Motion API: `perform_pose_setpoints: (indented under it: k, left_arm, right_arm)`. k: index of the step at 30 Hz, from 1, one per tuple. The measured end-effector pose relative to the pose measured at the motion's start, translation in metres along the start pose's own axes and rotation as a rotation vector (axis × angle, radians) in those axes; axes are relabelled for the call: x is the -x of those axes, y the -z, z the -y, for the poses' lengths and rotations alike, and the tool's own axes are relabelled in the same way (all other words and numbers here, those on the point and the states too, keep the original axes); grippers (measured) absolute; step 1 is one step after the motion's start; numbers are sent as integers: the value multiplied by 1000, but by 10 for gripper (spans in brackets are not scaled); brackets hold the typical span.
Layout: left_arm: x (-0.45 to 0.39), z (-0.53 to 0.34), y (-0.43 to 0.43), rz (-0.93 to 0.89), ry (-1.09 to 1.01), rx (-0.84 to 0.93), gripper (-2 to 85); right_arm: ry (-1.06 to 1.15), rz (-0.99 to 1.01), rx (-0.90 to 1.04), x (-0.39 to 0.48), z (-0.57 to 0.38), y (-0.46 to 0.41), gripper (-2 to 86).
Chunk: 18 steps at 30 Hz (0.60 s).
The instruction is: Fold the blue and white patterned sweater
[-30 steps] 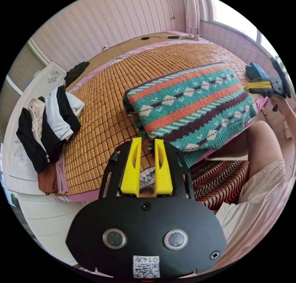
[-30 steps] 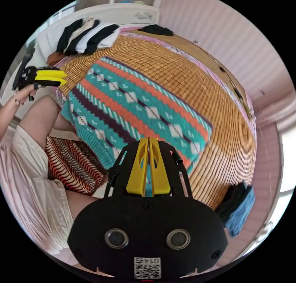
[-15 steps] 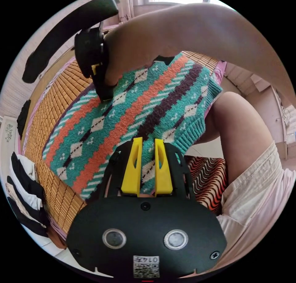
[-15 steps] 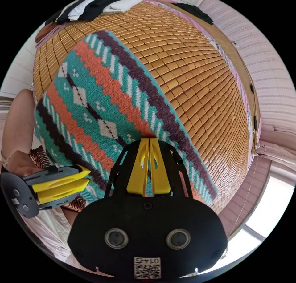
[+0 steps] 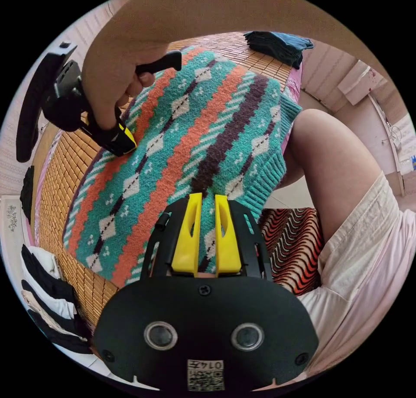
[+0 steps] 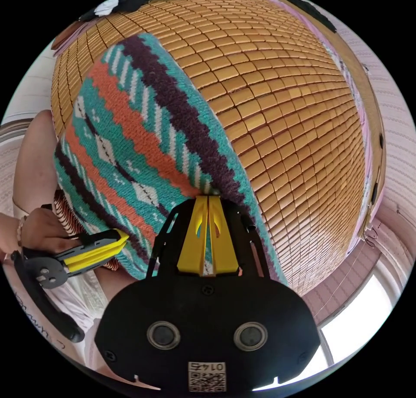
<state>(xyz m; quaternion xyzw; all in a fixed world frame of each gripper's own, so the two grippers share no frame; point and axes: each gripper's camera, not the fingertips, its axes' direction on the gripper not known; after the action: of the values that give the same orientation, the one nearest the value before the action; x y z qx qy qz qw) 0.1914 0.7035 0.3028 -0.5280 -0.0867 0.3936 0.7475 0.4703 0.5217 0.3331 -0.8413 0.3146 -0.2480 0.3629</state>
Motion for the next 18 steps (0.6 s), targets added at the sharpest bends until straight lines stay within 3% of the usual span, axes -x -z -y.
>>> perform_pose_setpoints:
  k: [4, 9, 15, 18]
  left_arm:
    - [-5, 17, -5, -11, -47, 39, 55]
    - [-8, 26, -9, -18, -56, 58, 54]
    - [-14, 28, -7, 0, -38, 62, 56]
    - [-15, 21, 1, 11, -10, 35, 57]
  right_arm:
    - [10, 81, 32, -21, -1, 6, -10]
    - [-45, 8, -71, -21, -29, 16, -9]
    - [-302, 275, -511, -68, -150, 34, -6]
    - [-470, 388, -764, -80, -265, 37, 0]
